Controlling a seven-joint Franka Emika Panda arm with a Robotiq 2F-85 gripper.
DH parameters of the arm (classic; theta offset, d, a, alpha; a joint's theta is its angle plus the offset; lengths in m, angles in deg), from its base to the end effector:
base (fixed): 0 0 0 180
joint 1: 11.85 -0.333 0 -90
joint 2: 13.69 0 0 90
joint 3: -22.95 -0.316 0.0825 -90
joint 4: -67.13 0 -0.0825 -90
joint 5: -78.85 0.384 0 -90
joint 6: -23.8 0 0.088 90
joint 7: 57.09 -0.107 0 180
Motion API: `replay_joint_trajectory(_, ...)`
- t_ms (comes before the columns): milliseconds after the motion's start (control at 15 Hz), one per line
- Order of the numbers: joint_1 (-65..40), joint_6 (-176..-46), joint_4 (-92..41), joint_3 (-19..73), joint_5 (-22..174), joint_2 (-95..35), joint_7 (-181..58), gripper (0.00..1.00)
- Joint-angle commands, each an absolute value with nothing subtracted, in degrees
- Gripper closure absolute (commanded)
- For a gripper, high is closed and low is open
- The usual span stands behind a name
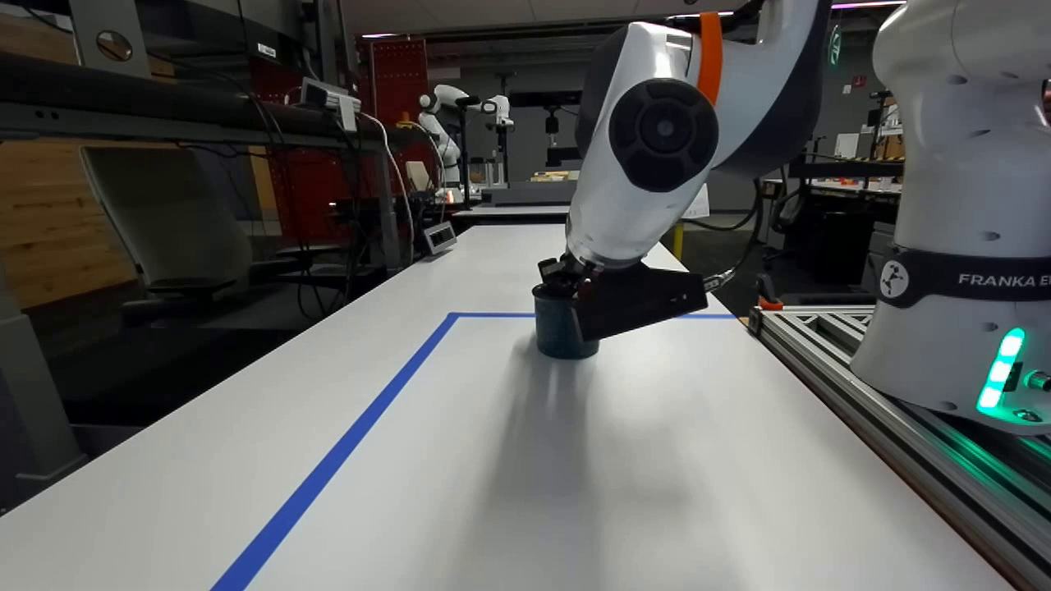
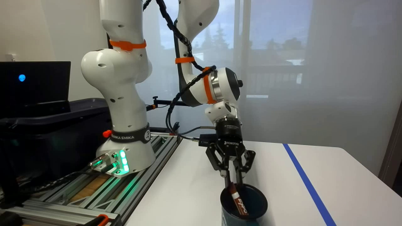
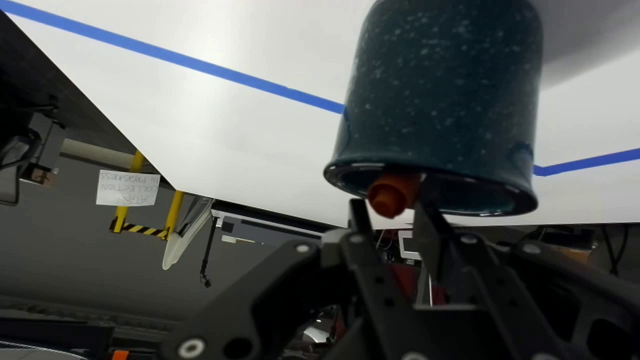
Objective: Remove the marker from the dark green mug.
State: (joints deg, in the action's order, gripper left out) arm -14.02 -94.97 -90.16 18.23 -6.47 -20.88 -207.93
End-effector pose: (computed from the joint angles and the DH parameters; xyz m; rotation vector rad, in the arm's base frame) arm 0.3376 -0.0093 0.1628 1.8492 -1.2435 0.9153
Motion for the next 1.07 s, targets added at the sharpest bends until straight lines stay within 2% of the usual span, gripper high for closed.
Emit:
replay_joint_trajectory(0,-15.43,-93.72,-90.13,17.44,-7.99,-21.06,-210.12,0.49)
replay_joint_trajectory(133,-15.64,-93.94,-90.13,17.26,-8.5,-21.24,-210.52,0.43)
replay_joint_trajectory(200,-15.76,-93.97,-90.13,17.16,-8.77,-21.36,-210.94,0.5)
replay_joint_trajectory(267,-15.79,-94.16,-90.13,17.12,-9.14,-21.45,-211.34,0.61)
replay_joint_trajectory(333,-15.85,-94.11,-90.13,17.11,-9.3,-21.56,-211.59,0.64)
replay_joint_trajectory(467,-15.83,-94.22,-90.15,17.11,-9.86,-21.87,-212.09,0.75)
replay_joint_trajectory(600,-15.75,-94.56,-90.15,17.13,-10.8,-22.38,-213.03,0.71)
replay_joint_trajectory(667,-15.76,-94.48,-90.15,17.1,-11.02,-22.72,-213.24,0.65)
replay_joint_trajectory(800,-15.73,-94.46,-90.15,17.05,-11.58,-23.34,-213.97,0.65)
replay_joint_trajectory(867,-15.72,-94.48,-90.15,17.03,-11.96,-23.66,-214.2,0.7)
replay_joint_trajectory(933,-15.66,-94.57,-90.15,17.02,-12.33,-23.93,-214.43,0.85)
replay_joint_trajectory(1000,-15.65,-94.54,-90.15,17.0,-12.7,-23.93,-214.53,0.92)
